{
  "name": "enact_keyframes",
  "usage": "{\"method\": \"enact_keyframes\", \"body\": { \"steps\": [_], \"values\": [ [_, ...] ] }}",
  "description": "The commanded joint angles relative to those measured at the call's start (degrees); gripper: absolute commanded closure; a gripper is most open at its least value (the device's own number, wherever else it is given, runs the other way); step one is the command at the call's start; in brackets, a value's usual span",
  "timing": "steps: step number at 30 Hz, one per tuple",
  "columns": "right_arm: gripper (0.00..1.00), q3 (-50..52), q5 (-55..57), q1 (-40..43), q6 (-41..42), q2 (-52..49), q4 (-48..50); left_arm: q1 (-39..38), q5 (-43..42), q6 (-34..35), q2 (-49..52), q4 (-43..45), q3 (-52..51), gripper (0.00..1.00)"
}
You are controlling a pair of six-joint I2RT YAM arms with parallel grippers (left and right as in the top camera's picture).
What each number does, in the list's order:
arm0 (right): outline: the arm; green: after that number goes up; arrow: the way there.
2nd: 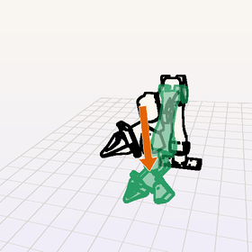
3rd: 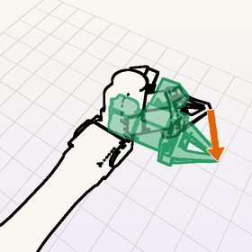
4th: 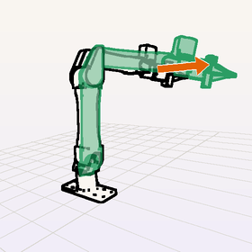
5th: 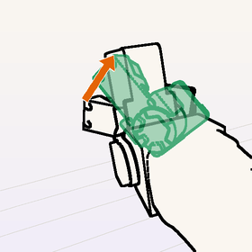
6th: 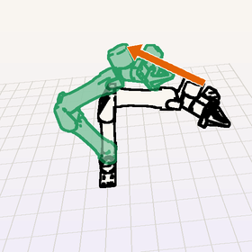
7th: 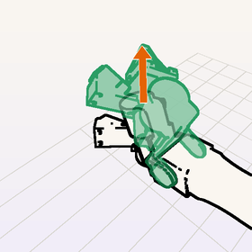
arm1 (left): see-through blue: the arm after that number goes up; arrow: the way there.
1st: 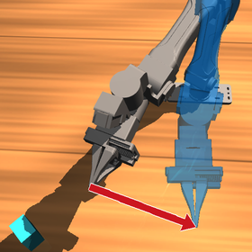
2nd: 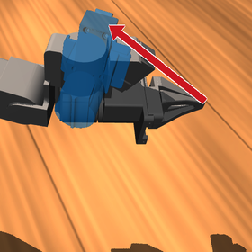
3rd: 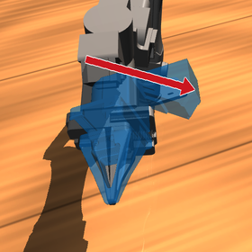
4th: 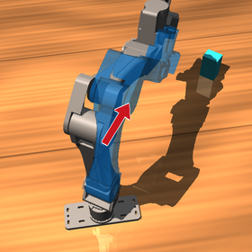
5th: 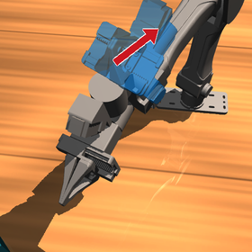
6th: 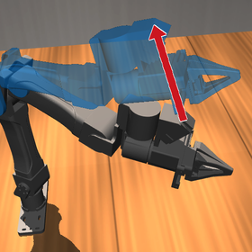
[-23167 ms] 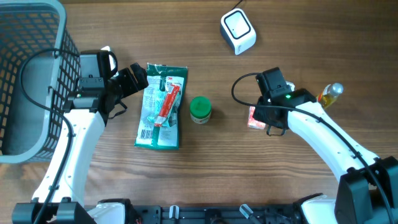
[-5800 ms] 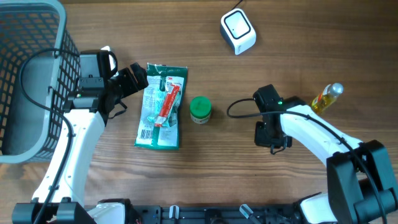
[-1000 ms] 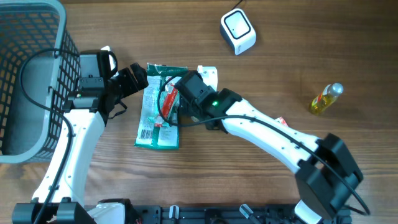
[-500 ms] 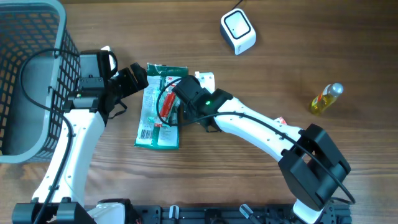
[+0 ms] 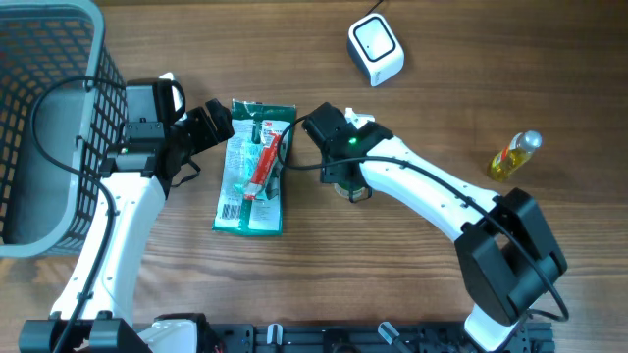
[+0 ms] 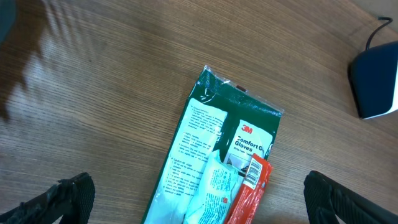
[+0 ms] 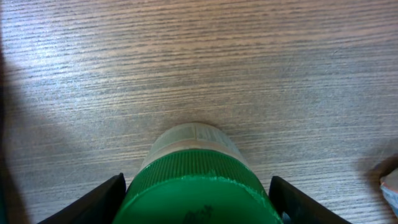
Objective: Scan the item barcode
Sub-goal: 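Lower the right gripper around the green-lidded jar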
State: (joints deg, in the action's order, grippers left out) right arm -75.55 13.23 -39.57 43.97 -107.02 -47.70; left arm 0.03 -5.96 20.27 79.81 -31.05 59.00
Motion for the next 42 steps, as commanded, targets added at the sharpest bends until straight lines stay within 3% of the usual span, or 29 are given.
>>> {"method": "enact_keyframes", "body": {
  "steps": [1, 7, 8, 9, 16, 29, 33, 36, 42],
  "values": [
    [0.27, -0.85, -3.93, 0.68, 1.62, 2.95, -0.83, 0.24, -0.63, -0.31, -0.72, 0.13, 0.92, 0.00],
    [0.17, -0.85, -4.07, 1.75, 2.23, 6.43, -2.86, 0.24, -0.63, -0.33, -0.72, 0.13, 0.92, 0.00],
    [0.13, -0.85, -4.07, 1.86, -0.11, 6.56, -2.16, 0.24, -0.63, -0.33, -0.72, 0.13, 0.92, 0.00],
    [0.00, -0.85, -4.11, 1.84, -2.03, 6.51, -1.55, 0.24, -0.63, -0.31, -0.72, 0.13, 0.92, 0.00],
    [0.00, -0.85, -4.33, 1.84, -15.54, 6.21, -0.79, 0.24, -0.63, -0.33, -0.72, 0.13, 0.92, 0.00],
    [0.00, -0.85, -4.31, 1.84, -25.03, 6.10, 4.35, 0.24, -0.63, -0.31, -0.72, 0.15, 0.92, 0.00],
    [0.00, -0.83, -4.35, 1.88, -36.61, 6.10, 4.98, 0.24, -0.63, -0.31, -0.72, 0.13, 0.92, 0.00],
    [0.00, -0.83, -4.35, 2.60, -40.15, 5.99, 4.31, 0.24, -0.63, -0.31, -0.72, 0.13, 0.92, 0.00],
    [0.00, -0.70, -13.31, 4.37, -45.94, 4.52, 2.99, 0.24, -0.63, -0.31, -0.72, 0.13, 0.92, 0.00]
  ]
}}
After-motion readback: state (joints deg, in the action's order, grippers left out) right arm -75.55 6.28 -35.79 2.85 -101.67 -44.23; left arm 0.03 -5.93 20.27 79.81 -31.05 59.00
